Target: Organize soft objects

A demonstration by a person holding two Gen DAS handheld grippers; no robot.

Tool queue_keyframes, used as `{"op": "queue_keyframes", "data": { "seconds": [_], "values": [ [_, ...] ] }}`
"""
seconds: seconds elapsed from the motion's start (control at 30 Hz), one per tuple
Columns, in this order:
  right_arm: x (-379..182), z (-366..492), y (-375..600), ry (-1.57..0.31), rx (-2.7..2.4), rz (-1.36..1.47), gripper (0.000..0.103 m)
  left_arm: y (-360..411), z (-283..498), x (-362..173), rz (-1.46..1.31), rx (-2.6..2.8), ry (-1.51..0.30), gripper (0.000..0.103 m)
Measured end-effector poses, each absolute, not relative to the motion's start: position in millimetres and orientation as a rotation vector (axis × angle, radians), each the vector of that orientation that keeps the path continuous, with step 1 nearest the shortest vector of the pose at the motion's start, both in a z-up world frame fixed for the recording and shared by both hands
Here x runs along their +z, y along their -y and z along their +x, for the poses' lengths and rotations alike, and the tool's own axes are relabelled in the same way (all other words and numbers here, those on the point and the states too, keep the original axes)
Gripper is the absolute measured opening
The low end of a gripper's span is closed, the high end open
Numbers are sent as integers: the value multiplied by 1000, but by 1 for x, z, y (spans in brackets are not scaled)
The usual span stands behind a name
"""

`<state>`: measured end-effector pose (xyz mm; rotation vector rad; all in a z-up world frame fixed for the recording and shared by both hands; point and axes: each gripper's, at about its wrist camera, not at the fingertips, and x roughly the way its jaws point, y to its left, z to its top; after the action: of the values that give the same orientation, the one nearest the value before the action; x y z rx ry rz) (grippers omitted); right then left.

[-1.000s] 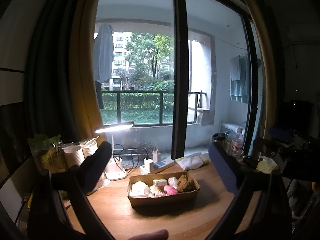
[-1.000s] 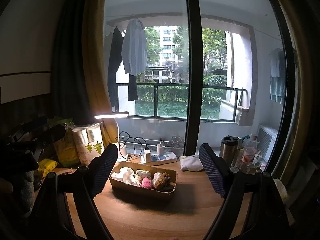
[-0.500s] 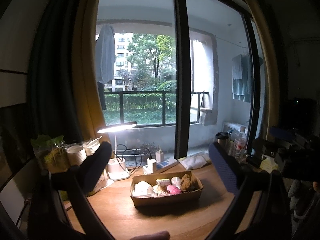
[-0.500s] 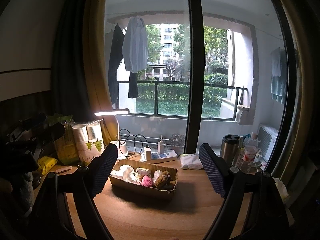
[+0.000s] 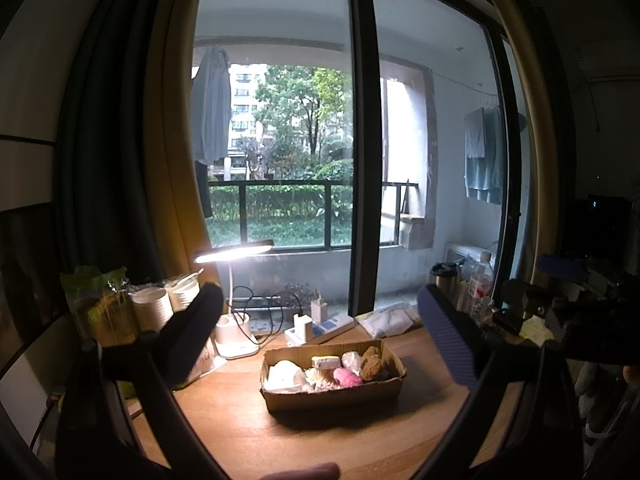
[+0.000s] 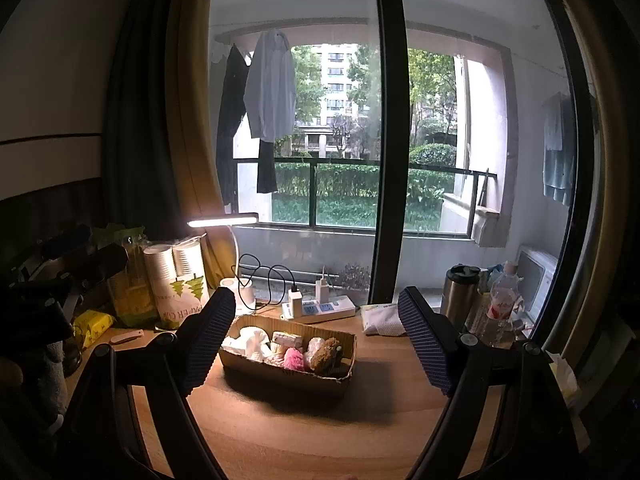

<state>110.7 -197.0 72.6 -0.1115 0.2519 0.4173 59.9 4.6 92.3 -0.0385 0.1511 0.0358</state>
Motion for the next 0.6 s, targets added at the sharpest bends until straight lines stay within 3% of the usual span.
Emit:
{"op": "queue_keyframes", "data": {
  "seconds": [0.6],
  "values": [
    [73, 111, 194, -251, 428, -107, 86, -7, 60, 91, -44, 39, -160, 99]
  ]
}}
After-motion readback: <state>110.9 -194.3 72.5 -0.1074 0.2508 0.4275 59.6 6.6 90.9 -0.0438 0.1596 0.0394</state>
